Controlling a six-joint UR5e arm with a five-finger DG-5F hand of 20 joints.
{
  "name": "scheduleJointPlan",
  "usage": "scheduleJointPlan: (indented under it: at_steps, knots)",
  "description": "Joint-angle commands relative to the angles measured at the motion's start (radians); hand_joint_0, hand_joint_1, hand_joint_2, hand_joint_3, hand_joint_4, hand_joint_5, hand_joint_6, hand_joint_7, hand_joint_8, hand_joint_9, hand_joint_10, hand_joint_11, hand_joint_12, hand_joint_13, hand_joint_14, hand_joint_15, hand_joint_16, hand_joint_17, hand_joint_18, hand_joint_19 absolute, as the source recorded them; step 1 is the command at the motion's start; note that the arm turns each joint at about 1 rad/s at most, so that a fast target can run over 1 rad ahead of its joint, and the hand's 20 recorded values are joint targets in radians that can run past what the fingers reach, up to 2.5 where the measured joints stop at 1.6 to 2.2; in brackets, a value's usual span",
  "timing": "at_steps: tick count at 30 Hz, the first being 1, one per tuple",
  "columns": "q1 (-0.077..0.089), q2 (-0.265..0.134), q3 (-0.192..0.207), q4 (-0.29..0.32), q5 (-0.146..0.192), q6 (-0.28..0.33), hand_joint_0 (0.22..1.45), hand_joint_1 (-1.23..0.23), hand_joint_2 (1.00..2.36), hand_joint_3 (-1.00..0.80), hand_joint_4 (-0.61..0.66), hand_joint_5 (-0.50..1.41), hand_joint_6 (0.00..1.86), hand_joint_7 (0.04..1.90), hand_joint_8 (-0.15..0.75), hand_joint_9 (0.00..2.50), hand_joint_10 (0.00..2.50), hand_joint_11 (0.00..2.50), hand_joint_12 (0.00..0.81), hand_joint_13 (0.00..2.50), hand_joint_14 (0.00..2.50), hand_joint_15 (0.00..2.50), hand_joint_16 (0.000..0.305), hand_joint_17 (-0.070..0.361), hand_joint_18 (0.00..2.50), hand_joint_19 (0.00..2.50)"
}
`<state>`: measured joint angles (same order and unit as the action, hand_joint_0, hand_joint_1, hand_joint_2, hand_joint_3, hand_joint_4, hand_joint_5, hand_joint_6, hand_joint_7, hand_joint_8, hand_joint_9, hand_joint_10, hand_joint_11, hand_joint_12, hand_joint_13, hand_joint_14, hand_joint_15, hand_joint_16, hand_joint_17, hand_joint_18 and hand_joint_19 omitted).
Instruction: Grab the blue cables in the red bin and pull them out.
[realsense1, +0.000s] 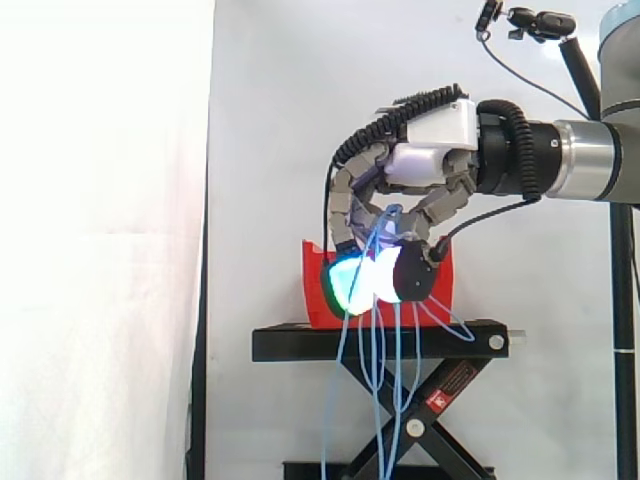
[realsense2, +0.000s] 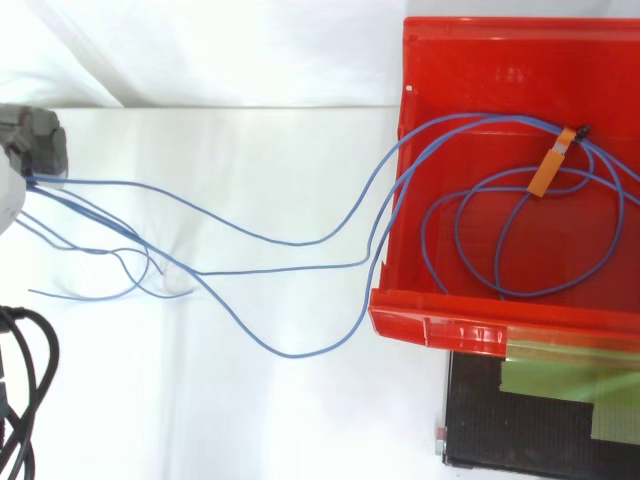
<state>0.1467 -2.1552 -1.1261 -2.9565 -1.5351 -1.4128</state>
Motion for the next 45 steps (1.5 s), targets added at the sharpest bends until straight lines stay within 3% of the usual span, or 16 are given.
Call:
scheduleJointPlan:
  at_steps: [1, 8, 25, 38, 45]
  knots:
    - [0.001, 0.0, 0.0, 0.005, 0.0, -0.044, 0.82, -0.91, 1.0, -1.0, 0.29, 0.76, 0.74, 0.46, 0.316, 0.62, 2.5, 0.47, 0.353, 0.99, 2.5, 0.44, 0.041, 0.091, 1.07, 1.19]
    - [-0.003, 0.0, 0.0, 0.007, -0.003, -0.13, 0.82, -0.91, 1.0, -1.0, 0.29, 0.76, 0.74, 0.46, 0.32, 0.62, 2.5, 0.49, 0.356, 0.99, 2.5, 0.42, 0.041, 0.092, 1.07, 1.19]
    - [-0.006, 0.0, 0.0, 0.01, -0.019, -0.248, 0.82, -0.91, 1.0, -1.0, 0.28, 0.75, 0.74, 0.46, 0.314, 0.61, 2.5, 0.49, 0.356, 0.99, 2.5, 0.44, 0.041, 0.092, 1.07, 1.19]
    - [-0.009, 0.0, -0.001, 0.008, -0.017, -0.24, 0.82, -0.9, 1.0, -1.0, 0.28, 0.76, 0.74, 0.45, 0.32, 0.62, 2.5, 0.49, 0.356, 0.99, 2.5, 0.44, 0.041, 0.092, 1.07, 1.19]
    - [-0.01, 0.0, 0.0, -0.001, -0.014, -0.148, 0.83, -0.92, 1.0, -1.0, 0.28, 0.75, 0.74, 0.46, 0.318, 0.61, 2.5, 0.5, 0.352, 0.99, 2.5, 0.44, 0.041, 0.091, 1.07, 1.19]
